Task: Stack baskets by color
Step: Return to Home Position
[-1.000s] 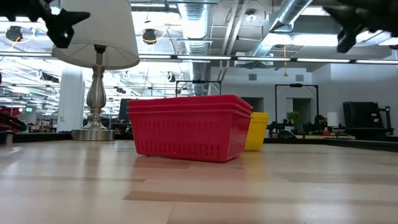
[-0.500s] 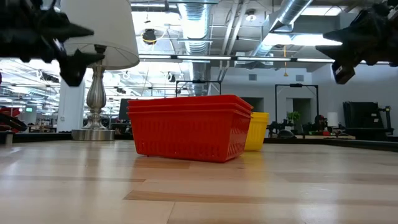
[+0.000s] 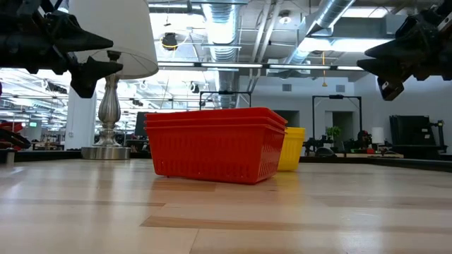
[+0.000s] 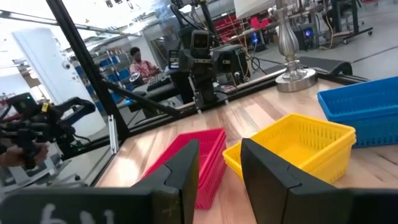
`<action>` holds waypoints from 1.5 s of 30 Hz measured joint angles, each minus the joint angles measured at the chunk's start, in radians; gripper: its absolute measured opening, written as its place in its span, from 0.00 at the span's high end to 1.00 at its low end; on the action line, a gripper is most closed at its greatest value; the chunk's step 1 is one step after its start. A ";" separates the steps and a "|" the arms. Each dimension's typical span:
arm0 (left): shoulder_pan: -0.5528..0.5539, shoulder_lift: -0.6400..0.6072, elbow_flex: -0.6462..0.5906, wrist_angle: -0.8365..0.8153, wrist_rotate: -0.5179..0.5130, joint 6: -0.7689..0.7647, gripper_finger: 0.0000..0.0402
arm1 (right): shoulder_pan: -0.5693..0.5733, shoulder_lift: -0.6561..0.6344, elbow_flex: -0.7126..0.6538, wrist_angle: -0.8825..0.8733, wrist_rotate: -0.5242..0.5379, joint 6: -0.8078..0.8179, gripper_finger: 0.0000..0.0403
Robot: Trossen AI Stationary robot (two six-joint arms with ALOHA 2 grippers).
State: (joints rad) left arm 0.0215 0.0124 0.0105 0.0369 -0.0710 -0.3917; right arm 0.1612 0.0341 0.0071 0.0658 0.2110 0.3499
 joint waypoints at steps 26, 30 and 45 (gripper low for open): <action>-0.001 0.000 -0.001 0.000 -0.005 0.031 0.40 | 0.000 0.000 -0.002 -0.017 -0.001 0.000 0.66; -0.001 0.000 -0.001 0.000 -0.005 0.030 0.40 | 0.000 0.000 -0.002 -0.017 -0.001 0.000 0.66; -0.001 0.000 -0.002 0.000 -0.004 0.030 0.40 | 0.000 0.000 -0.003 -0.017 -0.001 -0.001 0.66</action>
State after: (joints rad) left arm 0.0208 0.0124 0.0090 0.0364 -0.0753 -0.3618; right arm 0.1612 0.0341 0.0044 0.0486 0.2100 0.3492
